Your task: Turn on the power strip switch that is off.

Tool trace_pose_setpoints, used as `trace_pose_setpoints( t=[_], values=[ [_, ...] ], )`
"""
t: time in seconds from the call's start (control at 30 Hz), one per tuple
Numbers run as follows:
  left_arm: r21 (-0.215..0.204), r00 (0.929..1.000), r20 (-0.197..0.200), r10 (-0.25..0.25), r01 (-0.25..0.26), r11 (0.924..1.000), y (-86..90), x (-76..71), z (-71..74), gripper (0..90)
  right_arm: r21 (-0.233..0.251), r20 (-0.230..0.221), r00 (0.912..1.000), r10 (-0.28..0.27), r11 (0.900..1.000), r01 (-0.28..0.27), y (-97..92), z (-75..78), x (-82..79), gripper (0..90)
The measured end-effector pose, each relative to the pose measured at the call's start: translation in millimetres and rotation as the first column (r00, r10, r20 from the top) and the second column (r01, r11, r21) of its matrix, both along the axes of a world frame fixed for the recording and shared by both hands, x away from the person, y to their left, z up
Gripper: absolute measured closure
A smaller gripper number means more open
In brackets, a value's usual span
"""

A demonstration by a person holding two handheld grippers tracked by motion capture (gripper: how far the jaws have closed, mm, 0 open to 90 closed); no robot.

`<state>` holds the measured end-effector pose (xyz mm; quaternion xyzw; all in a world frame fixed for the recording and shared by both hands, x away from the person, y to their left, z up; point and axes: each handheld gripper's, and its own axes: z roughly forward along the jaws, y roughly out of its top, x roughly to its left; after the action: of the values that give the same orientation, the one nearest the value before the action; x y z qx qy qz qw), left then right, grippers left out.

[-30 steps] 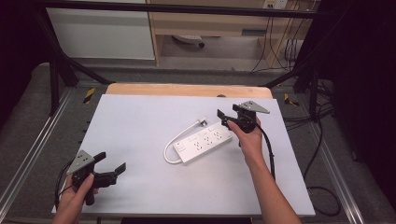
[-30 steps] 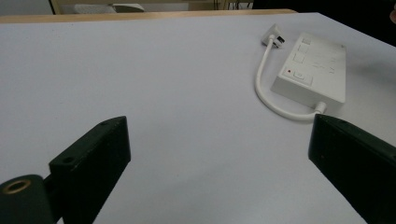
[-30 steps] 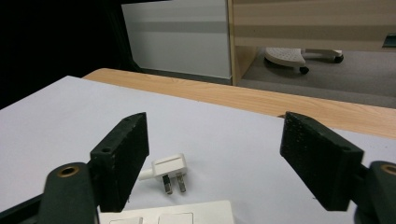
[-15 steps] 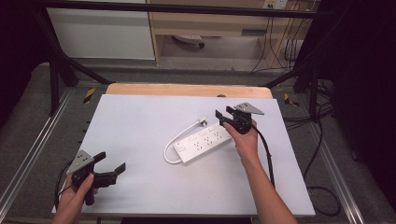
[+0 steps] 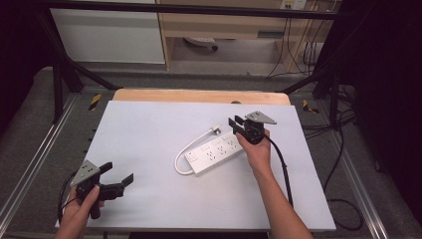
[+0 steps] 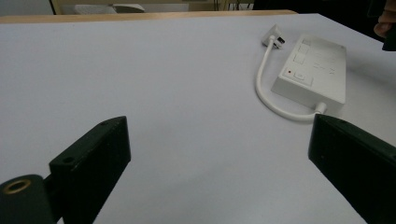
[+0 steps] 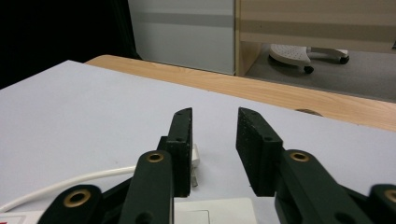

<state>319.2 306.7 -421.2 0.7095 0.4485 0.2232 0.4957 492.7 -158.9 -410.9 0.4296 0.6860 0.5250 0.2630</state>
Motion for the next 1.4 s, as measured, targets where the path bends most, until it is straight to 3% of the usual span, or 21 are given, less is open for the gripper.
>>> trace_pose_setpoints(
  t=[0.7, 1.1, 1.4],
  values=[
    [0.001, 1.0, -0.002, 0.0, 0.0, 1.0, 0.2, -0.1, -0.1, 5.8, -0.031, -0.002, 0.9999, 0.017, 0.9994, -0.017, 12.0, -18.9, -4.2, 83.0],
    [0.0, 1.0, -0.004, 0.001, -0.001, 1.0, 0.3, 0.0, -0.1, 5.8, -0.024, -0.006, 0.9995, 0.032, 0.9992, -0.032, 15.5, -28.4, -7.0, 89.8],
    [-0.001, 1.0, -0.003, 0.003, -0.003, 1.0, 0.8, -0.3, 0.2, 5.8, -0.032, 0.002, 0.9996, 0.027, 0.9991, -0.027, 17.9, -33.4, -8.9, 90.0]
  ],
)
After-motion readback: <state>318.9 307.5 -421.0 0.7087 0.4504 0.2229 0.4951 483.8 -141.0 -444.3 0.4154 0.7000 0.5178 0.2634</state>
